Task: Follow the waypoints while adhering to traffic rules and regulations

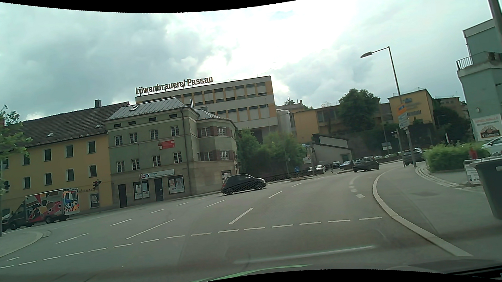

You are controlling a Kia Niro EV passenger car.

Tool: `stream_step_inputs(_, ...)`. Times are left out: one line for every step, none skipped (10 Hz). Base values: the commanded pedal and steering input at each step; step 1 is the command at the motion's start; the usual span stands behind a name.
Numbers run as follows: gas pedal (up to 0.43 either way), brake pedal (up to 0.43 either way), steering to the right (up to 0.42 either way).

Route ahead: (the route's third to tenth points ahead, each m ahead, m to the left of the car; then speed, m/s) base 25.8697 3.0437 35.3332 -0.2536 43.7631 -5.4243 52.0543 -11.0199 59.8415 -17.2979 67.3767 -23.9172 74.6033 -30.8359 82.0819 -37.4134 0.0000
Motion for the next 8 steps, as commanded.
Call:
stream_step_inputs(0.000, 0.354, 0.031)
stream_step_inputs(0.000, 0.348, 0.031)
stream_step_inputs(0.000, 0.348, 0.031)
stream_step_inputs(0.000, 0.354, 0.031)
stream_step_inputs(0.000, 0.354, 0.031)
stream_step_inputs(0.000, 0.354, 0.031)
stream_step_inputs(0.000, 0.354, 0.031)
stream_step_inputs(0.000, 0.354, 0.031)
